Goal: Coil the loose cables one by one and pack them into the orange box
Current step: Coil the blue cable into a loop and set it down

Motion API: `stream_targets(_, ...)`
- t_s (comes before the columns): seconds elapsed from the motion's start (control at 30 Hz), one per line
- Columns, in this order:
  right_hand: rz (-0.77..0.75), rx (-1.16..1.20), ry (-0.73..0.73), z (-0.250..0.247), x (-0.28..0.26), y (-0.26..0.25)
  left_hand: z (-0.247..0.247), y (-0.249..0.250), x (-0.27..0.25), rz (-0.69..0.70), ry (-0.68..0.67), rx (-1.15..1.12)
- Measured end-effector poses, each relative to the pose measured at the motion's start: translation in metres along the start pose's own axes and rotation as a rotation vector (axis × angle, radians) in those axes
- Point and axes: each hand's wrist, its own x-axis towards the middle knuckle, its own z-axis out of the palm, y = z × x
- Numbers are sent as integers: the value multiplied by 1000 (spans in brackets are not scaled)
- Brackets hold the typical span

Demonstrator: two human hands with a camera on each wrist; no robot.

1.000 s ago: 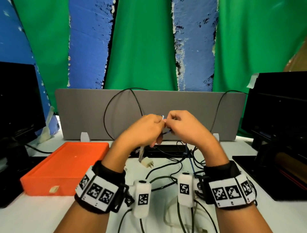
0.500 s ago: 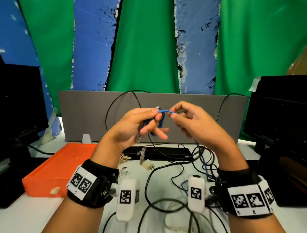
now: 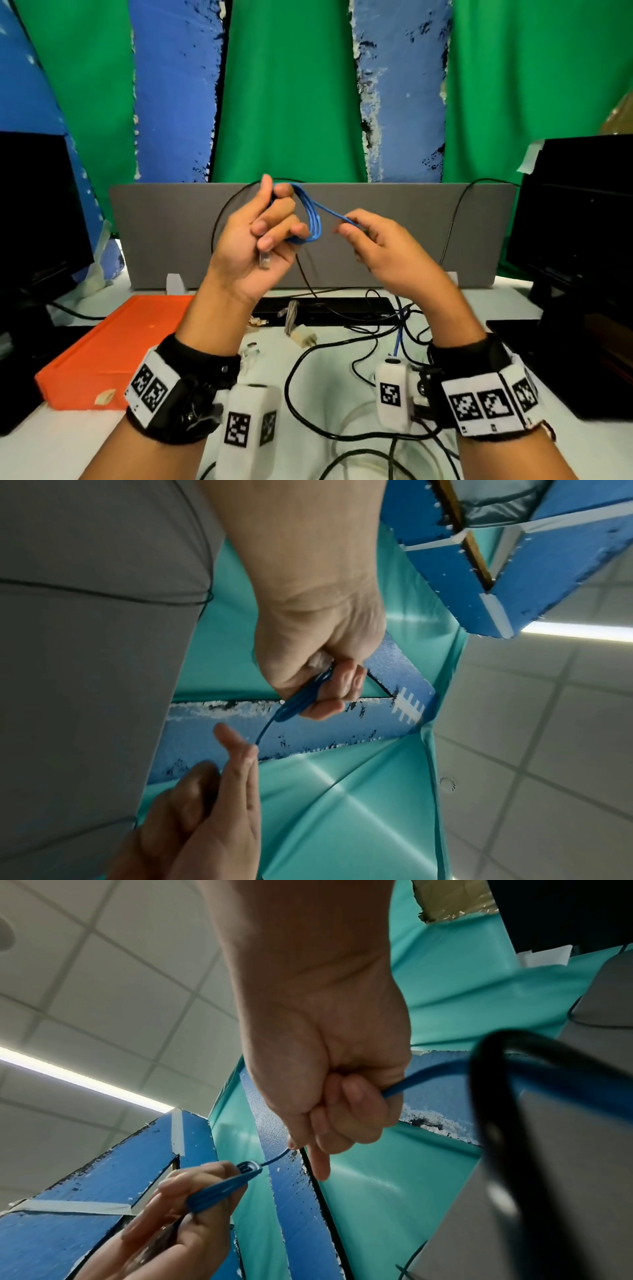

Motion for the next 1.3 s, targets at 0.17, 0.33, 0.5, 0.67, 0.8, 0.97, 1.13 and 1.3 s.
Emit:
stream_targets(0.17, 115, -94, -217, -1, -7, -9, 3, 6, 1, 202, 247, 170)
stream_targets(0.33, 125, -42, -488, 19, -14, -28, 7, -13, 10, 458, 400, 659)
stream_targets(0.5, 37, -108, -352, 4, -12, -30, -10, -25, 5, 4, 361, 2113)
stream_targets(0.67, 8, 189, -54, -24, -12, -20, -12, -8, -4, -268, 120, 1579)
stream_targets(0.8, -38, 318, 90, -32, -14, -16, -5, 3, -16, -232, -92, 960)
stream_targets(0.97, -30, 297, 109, -21, -8, -13, 2, 13, -9, 22, -3, 238)
stream_targets(1.13, 26, 117, -85, 6, -9, -21, 7, 15, 2, 320, 292, -127)
stream_targets(1.3, -16, -146, -441, 26, -23, -51, -7, 14, 3, 514, 446, 602)
